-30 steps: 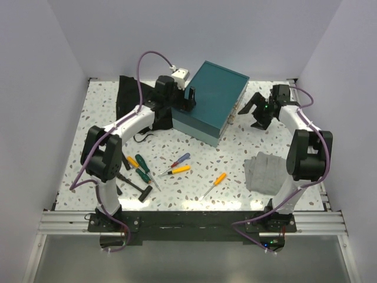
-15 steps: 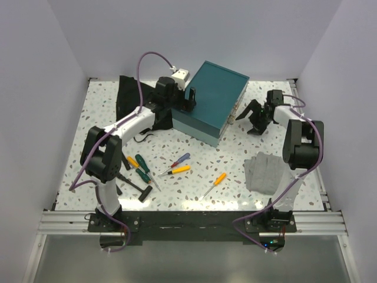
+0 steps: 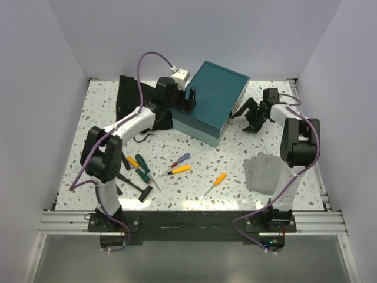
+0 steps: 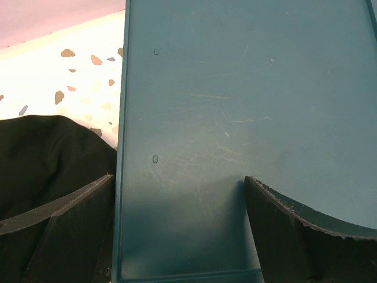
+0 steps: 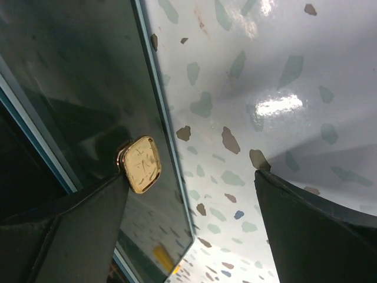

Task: Sort the tools into containers

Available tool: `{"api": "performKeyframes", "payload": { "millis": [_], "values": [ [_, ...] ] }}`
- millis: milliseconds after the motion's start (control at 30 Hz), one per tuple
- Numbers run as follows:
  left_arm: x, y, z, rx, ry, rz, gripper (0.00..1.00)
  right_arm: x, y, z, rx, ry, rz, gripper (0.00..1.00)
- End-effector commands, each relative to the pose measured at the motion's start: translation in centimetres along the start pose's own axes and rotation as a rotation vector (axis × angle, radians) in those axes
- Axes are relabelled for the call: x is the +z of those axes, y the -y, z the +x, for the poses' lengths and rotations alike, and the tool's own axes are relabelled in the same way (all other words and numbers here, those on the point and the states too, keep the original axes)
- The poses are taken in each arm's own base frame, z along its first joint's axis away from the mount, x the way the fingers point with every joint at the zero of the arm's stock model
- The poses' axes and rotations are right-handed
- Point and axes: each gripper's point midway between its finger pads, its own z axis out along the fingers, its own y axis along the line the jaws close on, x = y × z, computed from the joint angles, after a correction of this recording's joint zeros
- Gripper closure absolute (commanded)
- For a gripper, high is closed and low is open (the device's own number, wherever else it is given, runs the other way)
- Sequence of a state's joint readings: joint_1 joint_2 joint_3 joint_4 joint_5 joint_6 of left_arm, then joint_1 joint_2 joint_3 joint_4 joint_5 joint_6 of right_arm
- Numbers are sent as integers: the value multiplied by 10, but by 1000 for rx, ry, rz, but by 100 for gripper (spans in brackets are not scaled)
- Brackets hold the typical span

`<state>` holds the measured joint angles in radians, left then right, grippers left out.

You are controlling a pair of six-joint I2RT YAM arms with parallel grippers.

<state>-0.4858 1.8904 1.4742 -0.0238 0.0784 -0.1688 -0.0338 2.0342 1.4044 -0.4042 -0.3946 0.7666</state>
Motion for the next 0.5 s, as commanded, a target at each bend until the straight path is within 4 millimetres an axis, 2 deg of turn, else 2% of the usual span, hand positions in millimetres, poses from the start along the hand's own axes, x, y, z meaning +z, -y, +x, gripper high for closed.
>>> {"api": "performKeyframes", "payload": {
  "millis": [0,167,467],
  "values": [
    [6,-1,19,19,-59,-17,5,-2,21,-12,17,78,185,13],
    [4,-3,17,21,-56,-24,5,-25,64,-9,19,100,404,18],
    [3,-6,17,28,-55,-39,5,-66,112,-11,111,125,466,19]
  ]
}}
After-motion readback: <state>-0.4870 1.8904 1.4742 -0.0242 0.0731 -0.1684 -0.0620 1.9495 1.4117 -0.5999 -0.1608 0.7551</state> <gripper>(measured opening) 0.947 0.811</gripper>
